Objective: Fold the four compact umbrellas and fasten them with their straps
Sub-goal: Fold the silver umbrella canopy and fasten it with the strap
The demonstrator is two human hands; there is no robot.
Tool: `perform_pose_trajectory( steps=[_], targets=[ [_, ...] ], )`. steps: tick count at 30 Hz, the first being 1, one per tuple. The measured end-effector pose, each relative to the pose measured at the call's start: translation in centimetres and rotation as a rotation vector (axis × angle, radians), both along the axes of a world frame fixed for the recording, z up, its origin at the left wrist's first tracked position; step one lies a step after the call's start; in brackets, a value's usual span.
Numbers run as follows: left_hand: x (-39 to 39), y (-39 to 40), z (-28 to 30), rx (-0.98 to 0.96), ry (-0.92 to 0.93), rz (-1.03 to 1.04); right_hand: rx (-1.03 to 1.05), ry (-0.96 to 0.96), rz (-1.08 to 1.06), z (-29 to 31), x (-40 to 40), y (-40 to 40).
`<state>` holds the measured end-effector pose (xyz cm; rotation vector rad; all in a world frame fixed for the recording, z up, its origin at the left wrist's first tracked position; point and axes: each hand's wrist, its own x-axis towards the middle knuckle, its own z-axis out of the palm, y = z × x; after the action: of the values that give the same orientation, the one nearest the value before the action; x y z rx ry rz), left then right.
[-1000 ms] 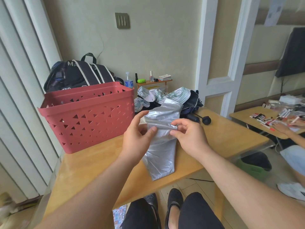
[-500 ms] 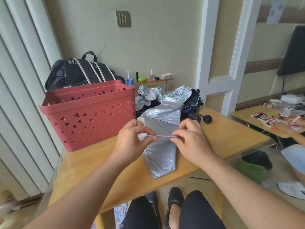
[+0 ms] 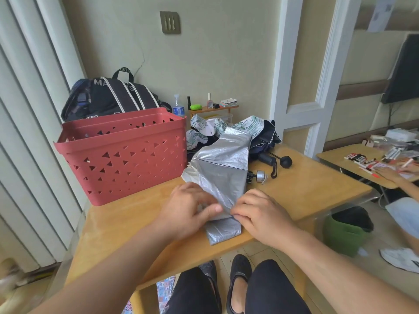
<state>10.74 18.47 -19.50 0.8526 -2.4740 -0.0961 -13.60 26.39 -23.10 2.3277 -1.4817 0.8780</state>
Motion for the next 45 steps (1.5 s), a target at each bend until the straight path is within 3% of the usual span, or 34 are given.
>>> perform_pose_trajectory(
  steps=[4, 11, 13, 16, 18, 21, 26, 30, 35, 39, 42, 45],
  targets=[
    [-3.9, -1.0, 1.6, -0.001, -0.018, 0.043, 0.109, 0.011, -0.001, 0.0, 0.1, 0.1],
    [-7.0, -3.3, -1.1, 0.007, -0.505, 0.037, 0.324, 0.046, -0.041, 1.3, -0.4, 0.3],
    [-6.8, -3.2, -1.9, 0.108, -0.594, 0.031, 0.336, -0.043, -0.071, 2.0, -1.1, -0.6],
    [-7.0, -3.3, -2.4, 0.172, -0.638, 0.027, 0.195, -0.235, -0.151, 2.4, -2.1, -3.3],
    [-6.9, -3.1, -2.2, 0.191, -0.637, 0.028, 0.15, -0.31, -0.173, 2.4, -2.3, -5.1],
    [-6.7, -2.8, -2.0, 0.182, -0.586, 0.024, 0.267, -0.324, -0.174, 1.7, -2.9, -6.6],
    [-5.7, -2.0, -3.4, -0.161, -0.322, 0.06, 0.334, -0.318, -0.159, 0.2, -3.7, -6.5],
    [-5.8, -1.8, -3.3, 0.027, -0.405, 0.109, 0.303, -0.318, -0.19, -0.1, -3.7, -6.5],
    [-6.4, -1.7, -2.0, 0.236, -0.558, 0.106, 0.109, -0.351, -0.224, 0.4, -2.6, -7.3],
    [-6.6, -1.4, -1.6, 0.26, -0.634, 0.077, 0.34, -0.287, -0.176, 0.7, -1.6, -7.7],
    [-5.3, -2.2, -0.3, 0.352, -0.537, -0.042, 0.44, -0.241, -0.144, 0.6, -2.3, -6.9],
    [-3.2, -5.0, 1.6, 0.636, -0.289, -0.044, 0.481, -0.172, -0.113, 0.5, -2.7, -6.6]
  ],
)
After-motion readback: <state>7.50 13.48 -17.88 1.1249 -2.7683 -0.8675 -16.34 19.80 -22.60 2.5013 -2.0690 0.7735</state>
